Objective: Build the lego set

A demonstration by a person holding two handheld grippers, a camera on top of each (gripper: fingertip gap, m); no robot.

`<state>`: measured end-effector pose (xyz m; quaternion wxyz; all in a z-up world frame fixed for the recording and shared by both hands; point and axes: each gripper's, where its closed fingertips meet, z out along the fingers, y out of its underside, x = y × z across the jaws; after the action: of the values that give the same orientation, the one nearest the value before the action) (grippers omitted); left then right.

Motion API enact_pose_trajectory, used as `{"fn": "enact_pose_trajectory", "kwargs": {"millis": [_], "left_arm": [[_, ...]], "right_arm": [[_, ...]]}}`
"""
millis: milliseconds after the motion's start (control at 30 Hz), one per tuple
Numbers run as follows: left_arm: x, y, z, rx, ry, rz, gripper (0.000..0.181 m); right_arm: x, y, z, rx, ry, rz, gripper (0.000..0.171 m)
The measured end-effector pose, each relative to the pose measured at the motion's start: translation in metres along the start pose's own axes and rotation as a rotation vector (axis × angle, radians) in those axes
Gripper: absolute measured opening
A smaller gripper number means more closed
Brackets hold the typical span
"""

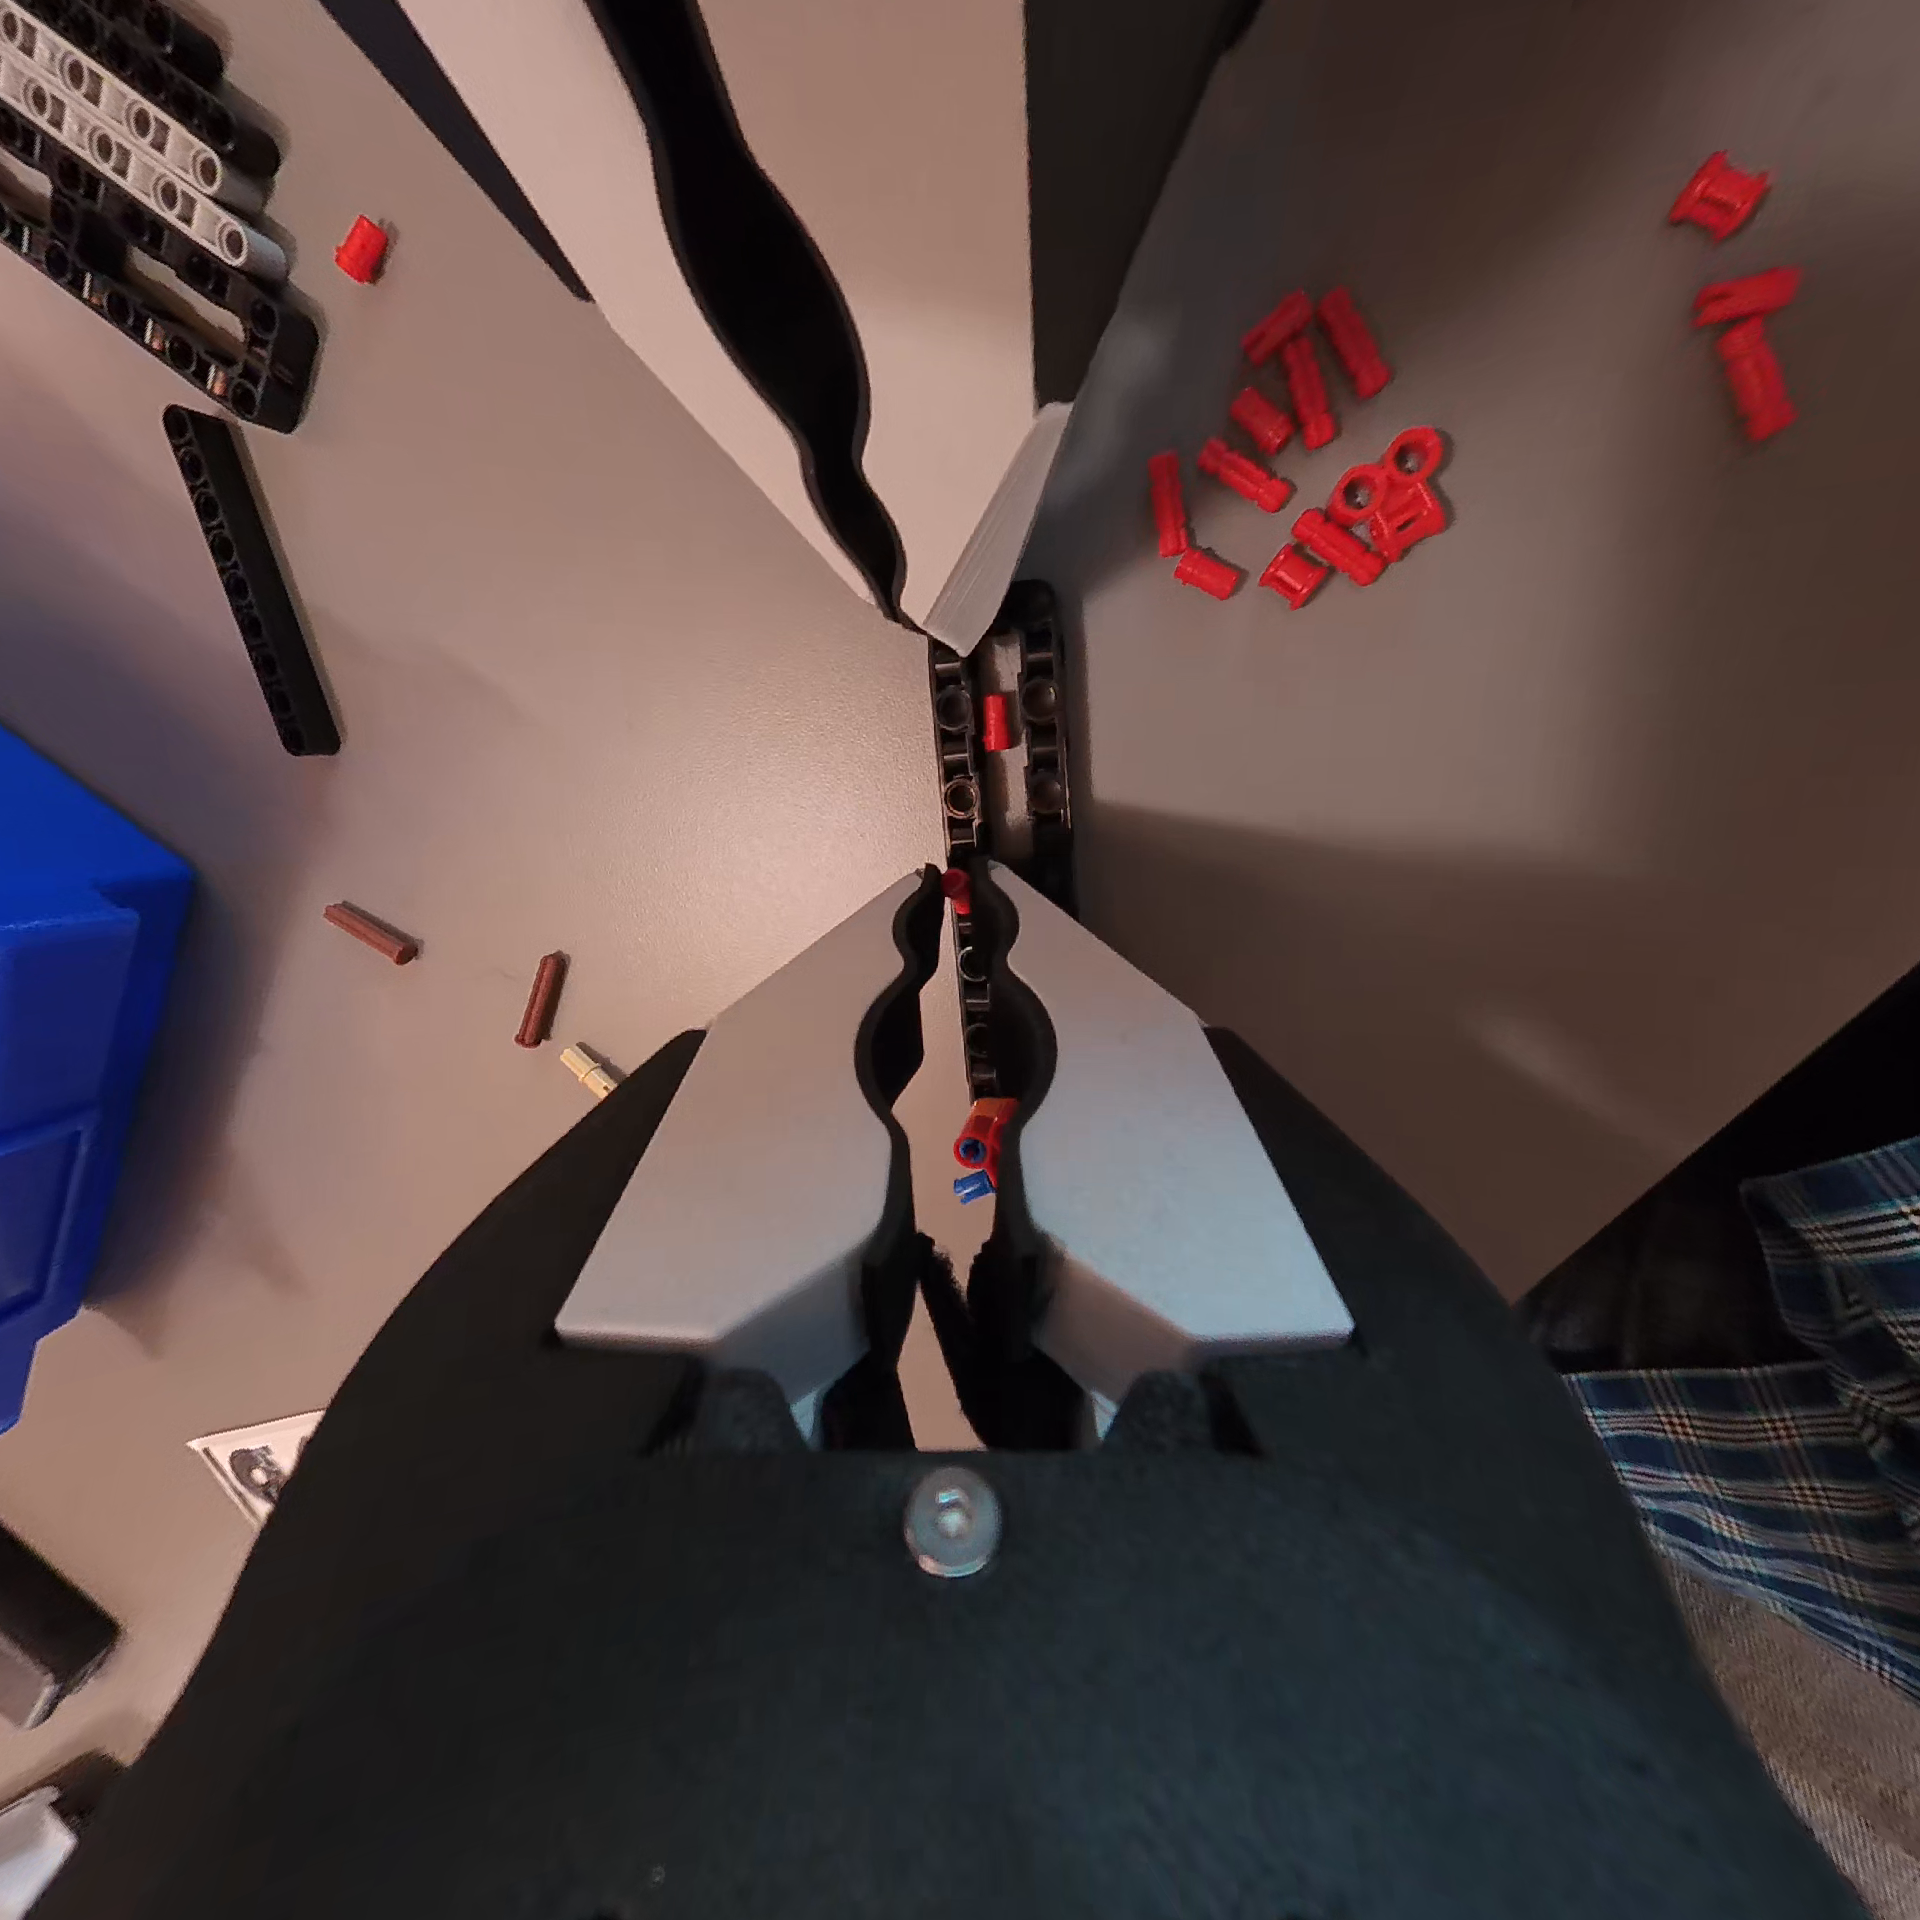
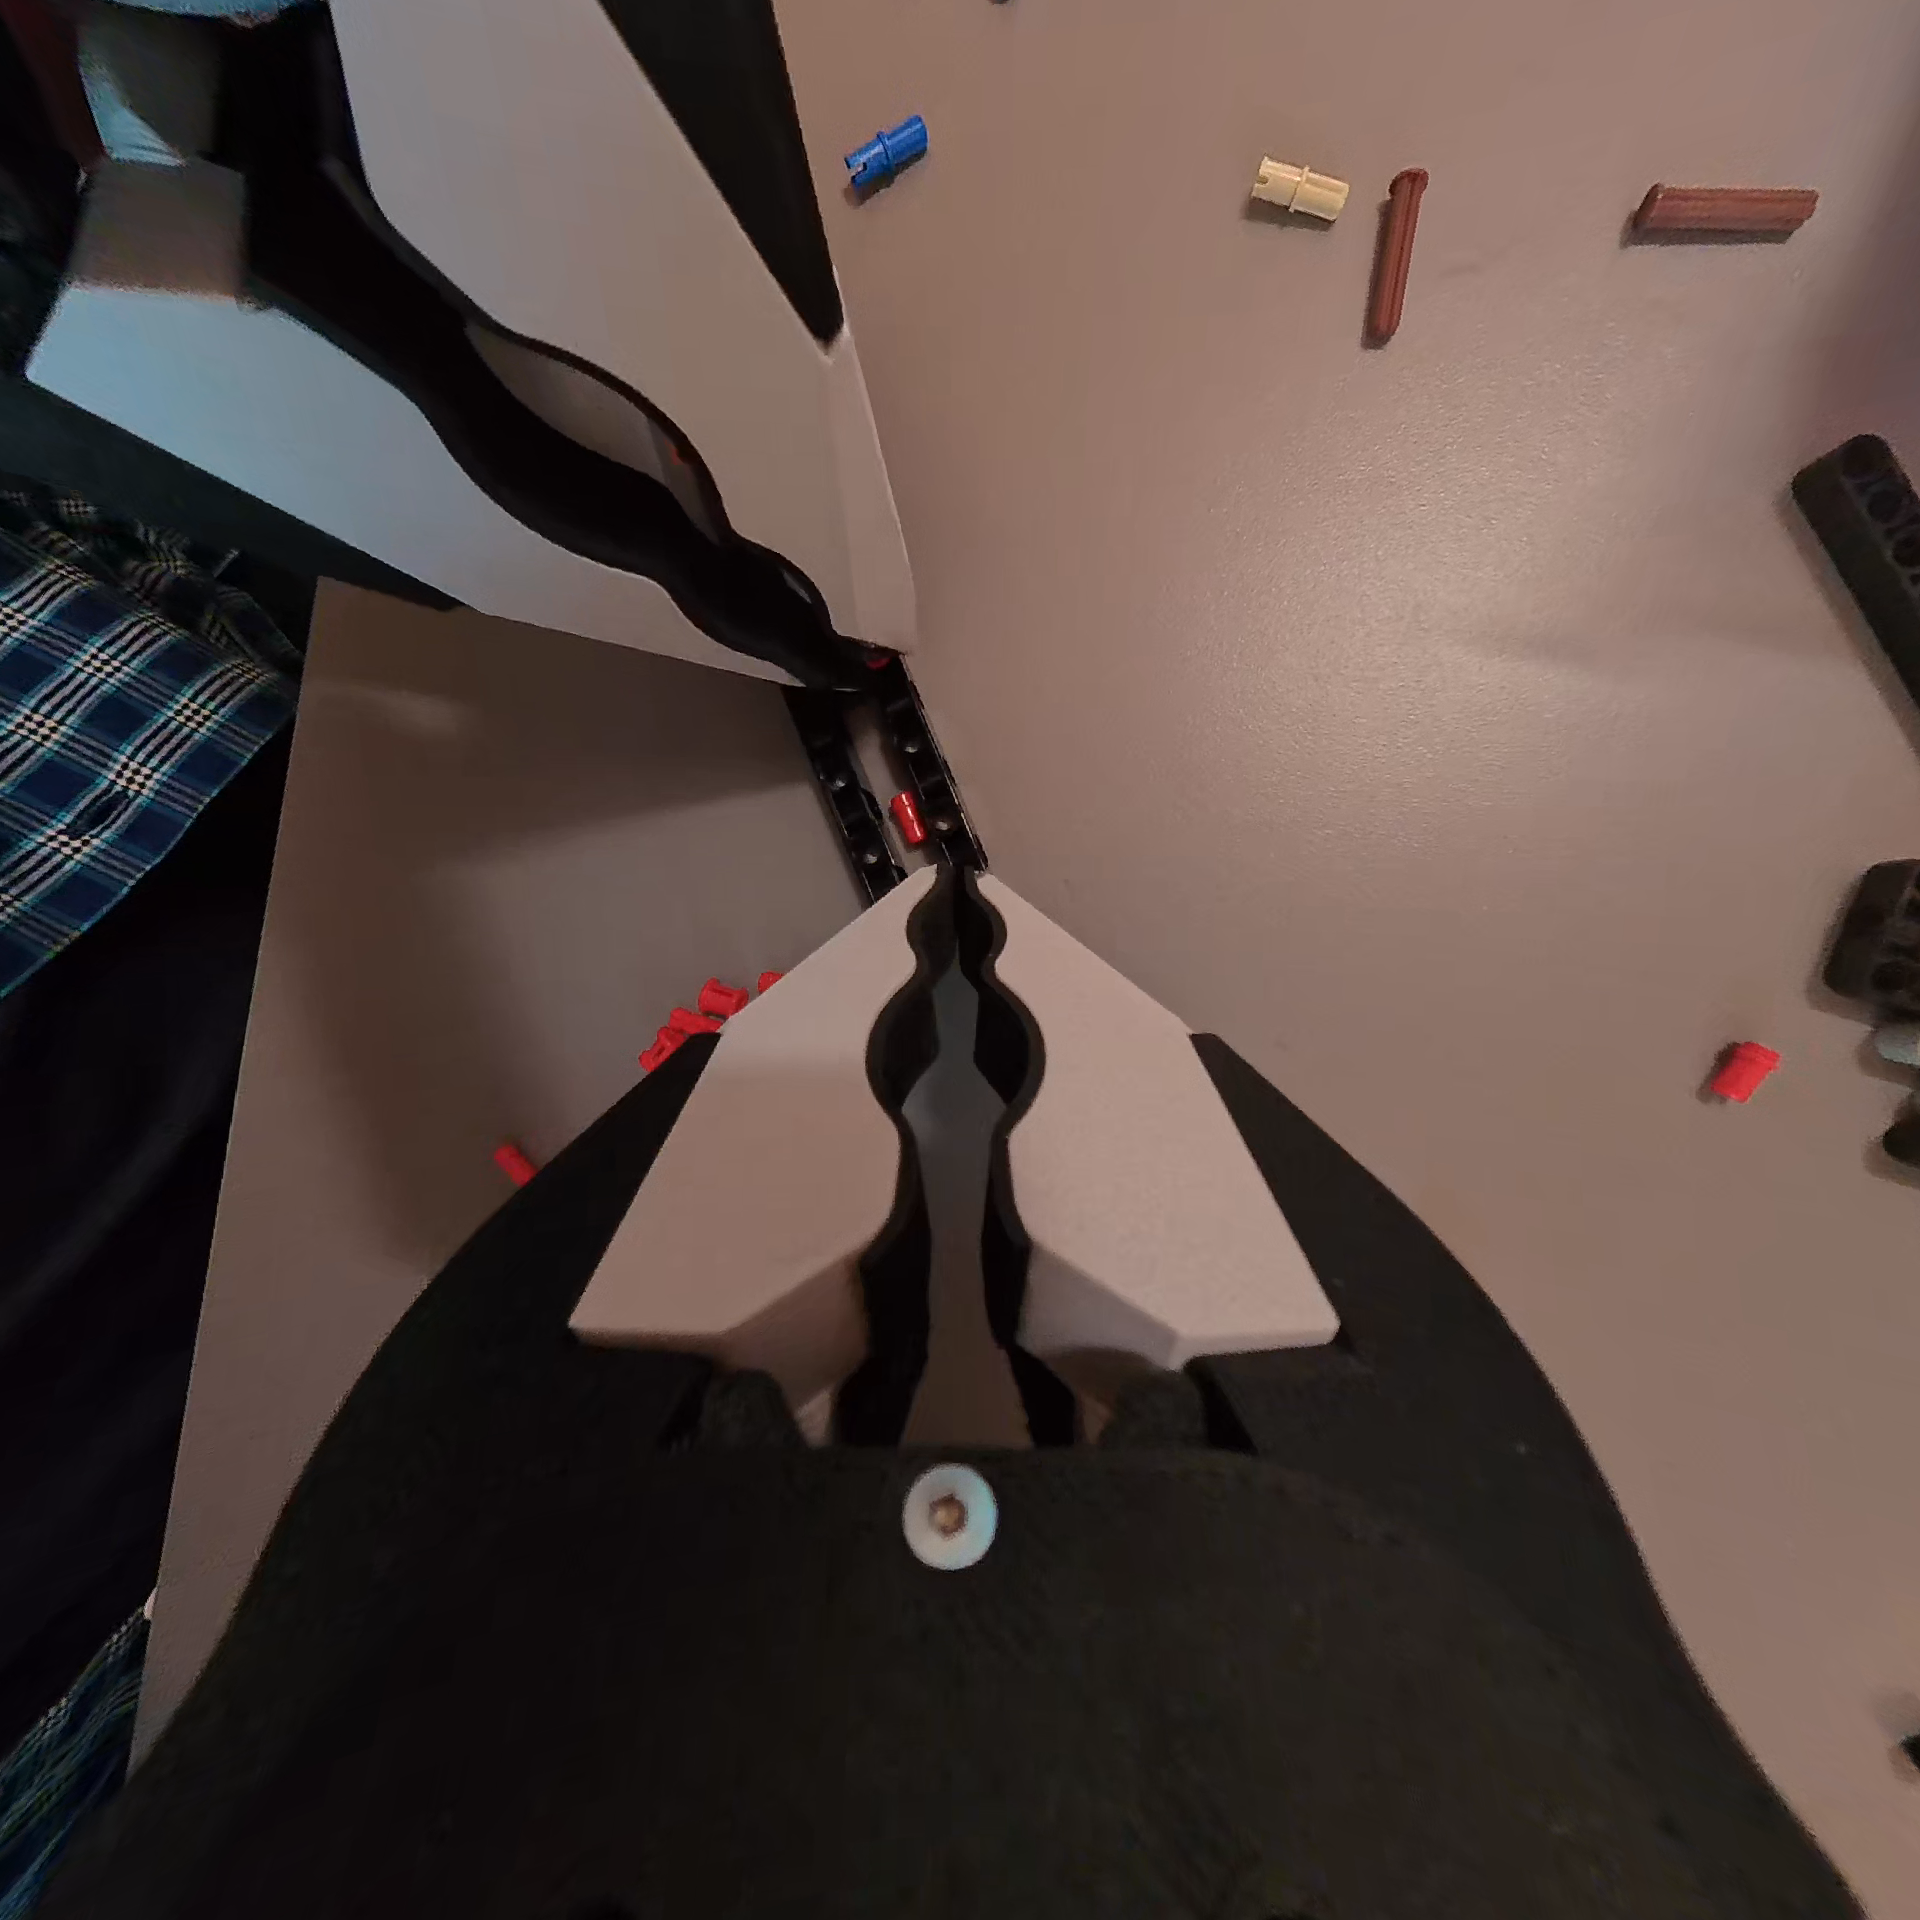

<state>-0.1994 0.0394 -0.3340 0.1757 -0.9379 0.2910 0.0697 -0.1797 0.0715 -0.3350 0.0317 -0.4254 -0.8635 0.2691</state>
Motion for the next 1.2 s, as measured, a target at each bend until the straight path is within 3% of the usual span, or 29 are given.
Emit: {"fn": "enact_pose_trajectory", "kwargs": {"millis": [1200], "left_arm": [[0.001, -0.002, 0.000, 0.132, 0.037, -0.068, 0.003]], "right_arm": [[0.000, 0.000, 0.000, 0.012, -0.018, 0.003, 0.000]]}}
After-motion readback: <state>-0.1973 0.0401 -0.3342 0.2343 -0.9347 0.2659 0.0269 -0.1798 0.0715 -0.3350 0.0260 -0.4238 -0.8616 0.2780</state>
